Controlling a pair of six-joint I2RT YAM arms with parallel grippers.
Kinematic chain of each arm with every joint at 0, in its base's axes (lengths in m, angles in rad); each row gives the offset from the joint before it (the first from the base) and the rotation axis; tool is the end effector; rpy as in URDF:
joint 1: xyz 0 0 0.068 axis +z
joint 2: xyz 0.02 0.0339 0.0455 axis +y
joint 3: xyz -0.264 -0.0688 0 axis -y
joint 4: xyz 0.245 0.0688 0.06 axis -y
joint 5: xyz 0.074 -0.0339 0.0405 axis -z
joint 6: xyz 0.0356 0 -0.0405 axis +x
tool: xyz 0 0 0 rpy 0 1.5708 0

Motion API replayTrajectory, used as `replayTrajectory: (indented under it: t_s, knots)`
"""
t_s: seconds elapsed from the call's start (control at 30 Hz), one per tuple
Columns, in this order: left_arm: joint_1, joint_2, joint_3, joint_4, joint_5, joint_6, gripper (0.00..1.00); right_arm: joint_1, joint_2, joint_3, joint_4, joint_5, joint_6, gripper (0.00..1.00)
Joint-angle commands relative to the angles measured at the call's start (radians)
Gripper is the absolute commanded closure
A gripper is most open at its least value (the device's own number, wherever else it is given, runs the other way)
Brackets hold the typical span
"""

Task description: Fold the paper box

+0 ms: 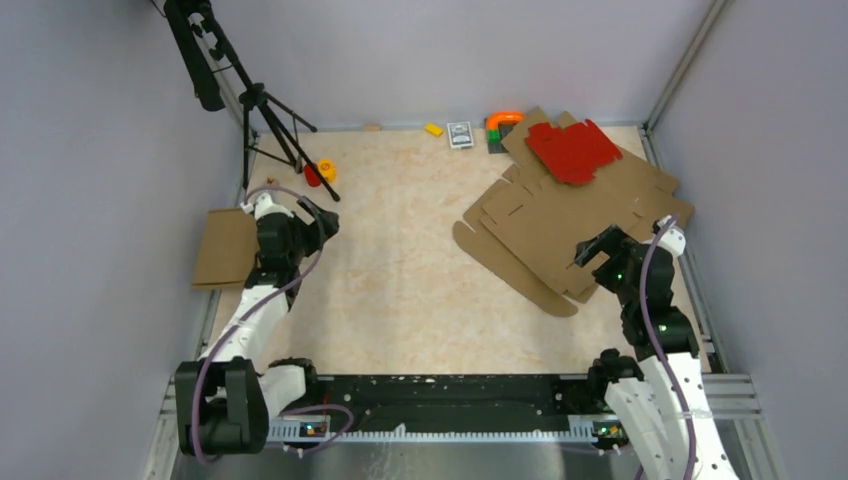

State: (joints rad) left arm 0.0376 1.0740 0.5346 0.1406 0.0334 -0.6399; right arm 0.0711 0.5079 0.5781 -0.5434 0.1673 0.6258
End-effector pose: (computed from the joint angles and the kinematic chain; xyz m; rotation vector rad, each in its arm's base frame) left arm 0.2361 0.0077 0.2287 -0.6417 1.8879 -0.4244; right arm 0.1267 0.0031 0.2692 0.6606 1.9377 0.2657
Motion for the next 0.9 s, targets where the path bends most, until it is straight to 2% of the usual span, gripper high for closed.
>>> replayTrajectory:
  t_s: [0.0, 0.13, 0.27, 0.43, 0.53, 0.7, 0.87]
  knots:
    - [0.002, 0.038, 0.019, -0.025, 0.011, -0.125, 0.01, 0.006, 0.023, 0.048, -0.010, 0.012, 0.042, 0.01]
    - [0.001, 0.042, -0.009, 0.078, 0.162, -0.071, 0.01, 0.006, 0.049, 0.043, -0.004, 0.018, 0.049, 0.01]
    - [-0.034, 0.028, -0.049, 0.205, 0.241, -0.041, 0.01, 0.006, 0.101, 0.025, 0.004, 0.027, 0.115, 0.03]
    - [-0.132, 0.074, -0.062, 0.357, 0.364, -0.013, 0.01, 0.004, 0.220, 0.017, -0.049, 0.135, 0.268, 0.18]
    - [-0.221, 0.140, -0.051, 0.445, 0.427, 0.006, 0.01, 0.002, 0.276, 0.002, 0.001, 0.114, 0.210, 0.20]
    - [-0.391, 0.316, 0.059, 0.425, 0.455, 0.051, 0.01, -0.042, 0.390, 0.001, 0.077, 0.061, 0.156, 0.21]
    - [-0.460, 0.426, 0.146, 0.372, 0.483, 0.076, 0.01, -0.067, 0.480, -0.031, 0.140, 0.033, 0.167, 0.23]
